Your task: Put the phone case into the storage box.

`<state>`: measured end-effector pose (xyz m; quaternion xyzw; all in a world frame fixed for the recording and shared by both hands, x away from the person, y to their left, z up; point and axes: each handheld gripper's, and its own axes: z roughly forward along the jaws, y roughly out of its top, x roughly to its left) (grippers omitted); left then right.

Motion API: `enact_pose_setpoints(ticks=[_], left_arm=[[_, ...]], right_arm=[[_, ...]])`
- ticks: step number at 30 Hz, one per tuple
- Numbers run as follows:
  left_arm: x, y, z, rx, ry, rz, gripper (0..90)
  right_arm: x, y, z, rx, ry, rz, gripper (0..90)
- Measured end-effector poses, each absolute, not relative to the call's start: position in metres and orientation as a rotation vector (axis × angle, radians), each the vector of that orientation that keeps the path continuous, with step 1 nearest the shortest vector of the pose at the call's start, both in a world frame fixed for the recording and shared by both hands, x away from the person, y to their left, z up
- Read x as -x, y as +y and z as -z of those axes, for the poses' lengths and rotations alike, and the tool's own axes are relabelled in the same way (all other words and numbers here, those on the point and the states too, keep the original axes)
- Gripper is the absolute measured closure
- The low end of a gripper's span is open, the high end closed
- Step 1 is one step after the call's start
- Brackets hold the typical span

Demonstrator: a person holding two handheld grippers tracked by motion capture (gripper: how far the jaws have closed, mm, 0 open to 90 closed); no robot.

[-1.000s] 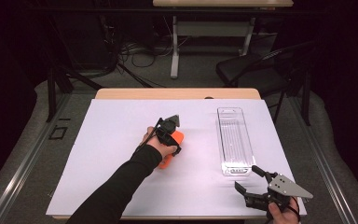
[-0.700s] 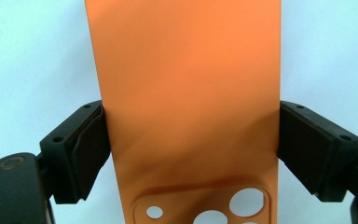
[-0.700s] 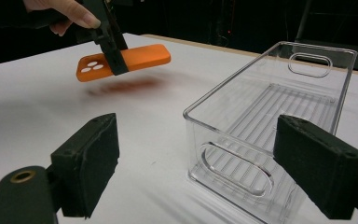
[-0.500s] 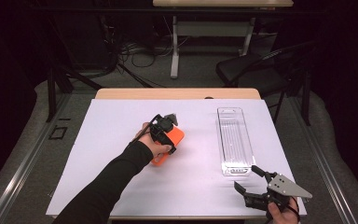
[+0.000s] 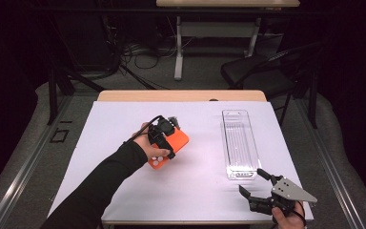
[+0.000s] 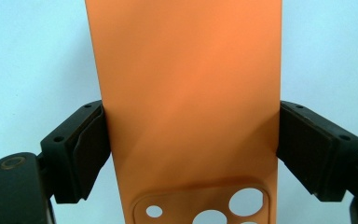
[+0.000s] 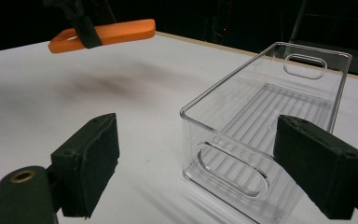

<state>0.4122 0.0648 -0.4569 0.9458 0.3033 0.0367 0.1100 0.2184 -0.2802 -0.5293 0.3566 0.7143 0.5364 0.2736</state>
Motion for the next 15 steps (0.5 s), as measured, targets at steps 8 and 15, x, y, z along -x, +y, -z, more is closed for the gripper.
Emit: enact_pose_setpoints(ticks=[8, 15], left_arm=[[-0.408, 0.073, 0.441, -2.755, 0.833, -0.097, 14.4], [-0.402, 0.077, 0.427, -2.751, 0.785, -0.093, 14.5]], right_arm=[[-0.220, -0.272, 0.523, -0.941, 1.934, -1.387, 13.8], [-0.223, -0.261, 0.515, -0.858, 1.984, -1.285, 13.9]])
